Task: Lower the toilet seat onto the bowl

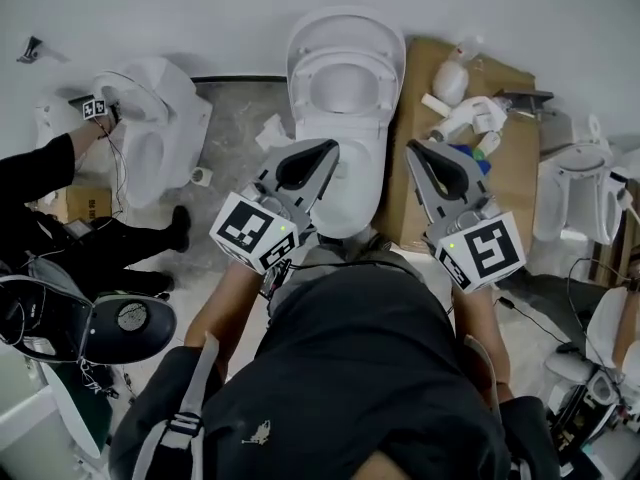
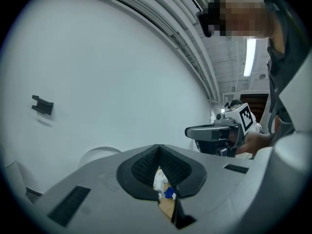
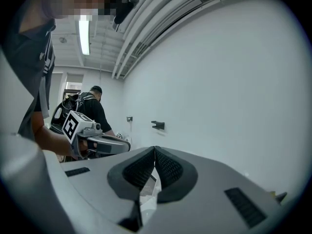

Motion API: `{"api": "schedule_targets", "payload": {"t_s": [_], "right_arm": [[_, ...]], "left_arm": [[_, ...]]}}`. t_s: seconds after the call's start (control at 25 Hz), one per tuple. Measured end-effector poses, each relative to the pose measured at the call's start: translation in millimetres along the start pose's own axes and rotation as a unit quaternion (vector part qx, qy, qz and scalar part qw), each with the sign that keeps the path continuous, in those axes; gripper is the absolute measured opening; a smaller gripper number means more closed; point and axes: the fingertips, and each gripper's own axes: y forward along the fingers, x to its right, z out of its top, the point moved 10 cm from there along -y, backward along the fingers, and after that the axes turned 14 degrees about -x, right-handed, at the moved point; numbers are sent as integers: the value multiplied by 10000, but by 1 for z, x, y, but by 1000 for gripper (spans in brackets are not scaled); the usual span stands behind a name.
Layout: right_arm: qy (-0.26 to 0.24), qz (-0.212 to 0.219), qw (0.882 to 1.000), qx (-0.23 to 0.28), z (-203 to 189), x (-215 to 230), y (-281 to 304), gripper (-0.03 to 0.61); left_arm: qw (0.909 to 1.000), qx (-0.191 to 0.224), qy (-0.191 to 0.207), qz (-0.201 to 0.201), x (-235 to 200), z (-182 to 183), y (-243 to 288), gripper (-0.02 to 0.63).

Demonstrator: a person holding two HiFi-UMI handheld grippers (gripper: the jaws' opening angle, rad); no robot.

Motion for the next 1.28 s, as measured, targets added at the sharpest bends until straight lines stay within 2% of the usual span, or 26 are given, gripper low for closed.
{"api": "schedule_targets", "payload": {"t_s": [0.28, 0.6, 0.76, 0.96, 1.28], "right_arm": [[-27, 78, 9999, 117, -8, 15, -21, 8], [74, 299, 9992, 248, -32, 52, -37, 8], [169, 385, 9988, 235, -44, 59, -36, 8], [139, 390, 9988, 244, -34, 61, -27, 8], [247, 202, 9995, 1, -22, 65, -3, 8]], "left_arm": [[9999, -73, 86, 71, 29, 7, 15, 3], [9985, -221, 146, 478, 57, 9, 40, 3], [9980, -279, 168, 542, 65, 5, 46, 3], [9972, -347, 154, 651, 43, 6, 45, 3], [9973, -377, 222, 588, -26, 18, 67, 5]]}}
